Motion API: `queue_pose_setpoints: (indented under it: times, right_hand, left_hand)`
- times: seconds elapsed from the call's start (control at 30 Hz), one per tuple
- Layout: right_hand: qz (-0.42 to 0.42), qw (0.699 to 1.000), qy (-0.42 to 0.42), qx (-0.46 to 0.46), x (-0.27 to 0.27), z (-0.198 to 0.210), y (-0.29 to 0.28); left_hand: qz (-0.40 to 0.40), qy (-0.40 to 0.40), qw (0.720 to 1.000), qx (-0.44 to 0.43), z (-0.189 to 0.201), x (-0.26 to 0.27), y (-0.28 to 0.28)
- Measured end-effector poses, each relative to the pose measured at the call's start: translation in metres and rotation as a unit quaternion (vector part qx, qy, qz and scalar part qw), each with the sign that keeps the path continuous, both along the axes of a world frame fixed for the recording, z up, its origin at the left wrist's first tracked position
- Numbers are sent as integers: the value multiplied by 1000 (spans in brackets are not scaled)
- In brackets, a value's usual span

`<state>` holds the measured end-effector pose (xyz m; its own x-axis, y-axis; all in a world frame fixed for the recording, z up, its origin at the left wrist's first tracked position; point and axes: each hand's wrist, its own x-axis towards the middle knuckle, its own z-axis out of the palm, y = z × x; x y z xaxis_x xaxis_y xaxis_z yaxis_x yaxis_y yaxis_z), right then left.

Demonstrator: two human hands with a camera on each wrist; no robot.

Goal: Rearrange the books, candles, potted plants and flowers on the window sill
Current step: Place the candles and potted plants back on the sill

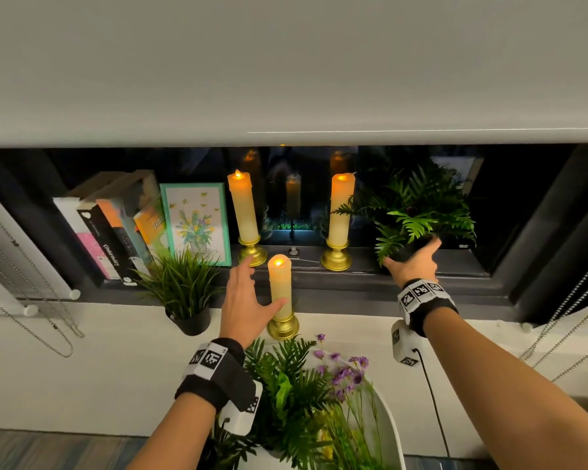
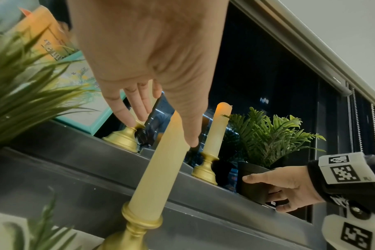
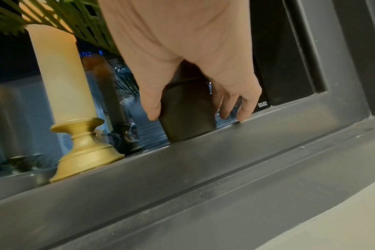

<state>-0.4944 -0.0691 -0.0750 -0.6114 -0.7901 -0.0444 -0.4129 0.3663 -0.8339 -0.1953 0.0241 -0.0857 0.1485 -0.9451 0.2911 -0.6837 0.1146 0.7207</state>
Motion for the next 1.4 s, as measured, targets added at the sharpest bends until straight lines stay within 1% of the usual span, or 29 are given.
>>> queue_pose_setpoints:
  times: [0.23, 0.47, 0.63, 0.8, 0.83, 0.93, 1.07, 1.13, 1.27, 1.4]
  right_hand:
    - [1, 1000, 19, -11, -2, 1, 9]
    - [35, 999, 17, -27, -7, 2, 12]
    - [41, 999, 29, -11, -9, 2, 16]
    - [59, 998, 7, -23, -6, 4, 10]
    - [55, 998, 18, -19, -5, 4, 9]
    - [11, 999, 44, -10, 1, 4, 13]
    - [-22, 998, 53, 9, 11, -1, 13]
    - [-33, 998, 53, 23, 11, 6, 8]
    - [26, 997, 61, 50, 6, 17, -1]
    - [40, 996, 56, 53, 3, 16, -2]
  left_hand:
    - [-3, 2, 1000, 7, -4, 6, 5]
    - [-16, 4, 1000, 5, -2, 7, 11]
    - [-17, 16, 1000, -6, -3, 11, 15]
    - [-18, 27, 999, 1, -2, 12, 16]
    - [-19, 29, 999, 1, -2, 13, 15]
    - [-20, 28, 999, 1, -2, 15, 14]
    - [-24, 25, 999, 5, -1, 13, 9]
    - [-26, 21, 999, 9, 0, 10, 5]
    - [-28, 16, 999, 12, -4, 6, -1]
    - [-30, 12, 999, 20, -7, 2, -3]
